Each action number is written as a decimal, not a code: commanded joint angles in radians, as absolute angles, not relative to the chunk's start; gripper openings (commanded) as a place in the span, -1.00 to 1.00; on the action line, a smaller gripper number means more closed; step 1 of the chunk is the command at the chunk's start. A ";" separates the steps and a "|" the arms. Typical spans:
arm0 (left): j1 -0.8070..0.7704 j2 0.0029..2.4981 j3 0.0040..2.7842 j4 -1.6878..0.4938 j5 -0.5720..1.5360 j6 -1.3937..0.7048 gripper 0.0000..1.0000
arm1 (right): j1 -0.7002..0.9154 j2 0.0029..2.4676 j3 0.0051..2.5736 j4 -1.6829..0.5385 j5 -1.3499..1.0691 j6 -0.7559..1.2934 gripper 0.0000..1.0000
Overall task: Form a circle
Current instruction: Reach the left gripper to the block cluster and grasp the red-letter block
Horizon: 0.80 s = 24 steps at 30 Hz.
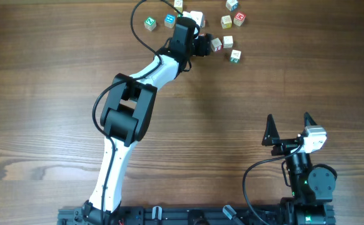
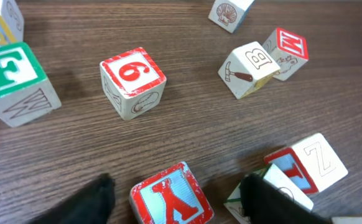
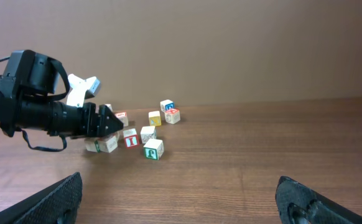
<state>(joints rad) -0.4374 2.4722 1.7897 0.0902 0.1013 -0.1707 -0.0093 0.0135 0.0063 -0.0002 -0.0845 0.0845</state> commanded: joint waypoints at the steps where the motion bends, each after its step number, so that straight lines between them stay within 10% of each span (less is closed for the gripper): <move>1: -0.432 2.489 1.808 0.086 0.091 -0.172 -0.03 | -0.005 0.007 0.005 0.002 -0.078 0.081 0.99; 14: -0.340 2.196 1.871 -0.166 0.092 -0.171 -0.47 | -0.005 0.007 0.005 0.002 -0.078 0.081 1.00; 24: -0.456 1.850 1.870 -0.755 0.100 -0.172 -0.61 | -0.005 0.007 0.005 0.002 -0.078 0.080 0.99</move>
<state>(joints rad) -0.3897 1.8774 1.8698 -0.6262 0.0978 -0.1764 -0.0093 0.0135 0.0063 -0.0006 -0.0845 0.0845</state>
